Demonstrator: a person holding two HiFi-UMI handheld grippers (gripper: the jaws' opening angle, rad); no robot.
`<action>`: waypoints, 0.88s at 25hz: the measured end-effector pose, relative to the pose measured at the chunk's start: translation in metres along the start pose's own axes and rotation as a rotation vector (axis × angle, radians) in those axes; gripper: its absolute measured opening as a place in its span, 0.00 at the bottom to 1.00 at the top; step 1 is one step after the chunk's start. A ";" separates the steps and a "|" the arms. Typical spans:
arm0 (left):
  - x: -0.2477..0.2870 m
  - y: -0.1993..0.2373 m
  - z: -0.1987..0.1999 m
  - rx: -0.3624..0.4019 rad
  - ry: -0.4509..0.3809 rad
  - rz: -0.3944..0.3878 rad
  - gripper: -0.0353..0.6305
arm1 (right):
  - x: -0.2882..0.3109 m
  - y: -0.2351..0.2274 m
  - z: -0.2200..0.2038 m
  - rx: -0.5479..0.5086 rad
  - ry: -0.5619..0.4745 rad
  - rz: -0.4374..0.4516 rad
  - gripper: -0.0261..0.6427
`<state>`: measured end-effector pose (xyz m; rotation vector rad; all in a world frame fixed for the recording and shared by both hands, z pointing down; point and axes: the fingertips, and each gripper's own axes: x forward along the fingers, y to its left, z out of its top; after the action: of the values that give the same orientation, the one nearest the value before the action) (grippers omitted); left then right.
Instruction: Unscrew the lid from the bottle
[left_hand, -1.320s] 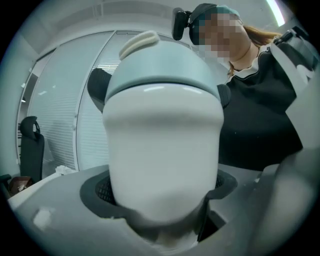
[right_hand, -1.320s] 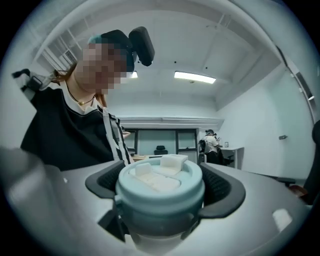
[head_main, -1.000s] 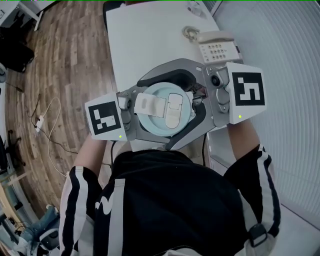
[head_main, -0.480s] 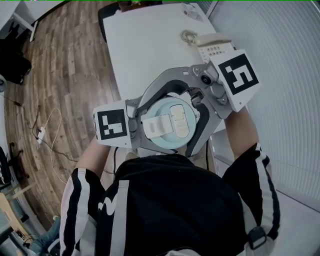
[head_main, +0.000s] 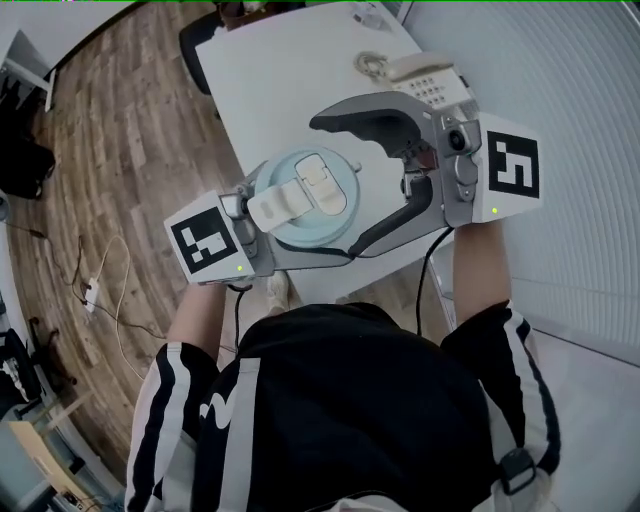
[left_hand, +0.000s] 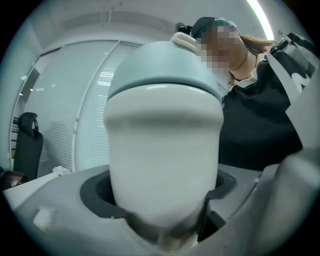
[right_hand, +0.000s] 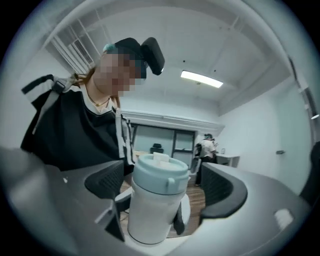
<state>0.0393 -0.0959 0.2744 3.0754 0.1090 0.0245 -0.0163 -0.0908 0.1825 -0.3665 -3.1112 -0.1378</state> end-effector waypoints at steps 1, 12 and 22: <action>-0.010 0.011 0.008 -0.011 -0.016 0.054 0.74 | 0.001 -0.011 0.010 -0.016 -0.005 -0.094 0.74; -0.061 0.076 -0.010 0.048 0.042 0.526 0.74 | 0.010 -0.042 0.004 0.003 -0.030 -0.983 0.72; -0.066 0.088 -0.019 0.105 0.063 0.584 0.74 | 0.037 -0.072 -0.029 -0.009 -0.019 -1.137 0.69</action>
<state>-0.0210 -0.1872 0.2985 3.0840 -0.8053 0.1465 -0.0695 -0.1549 0.2060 1.3946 -2.8804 -0.1333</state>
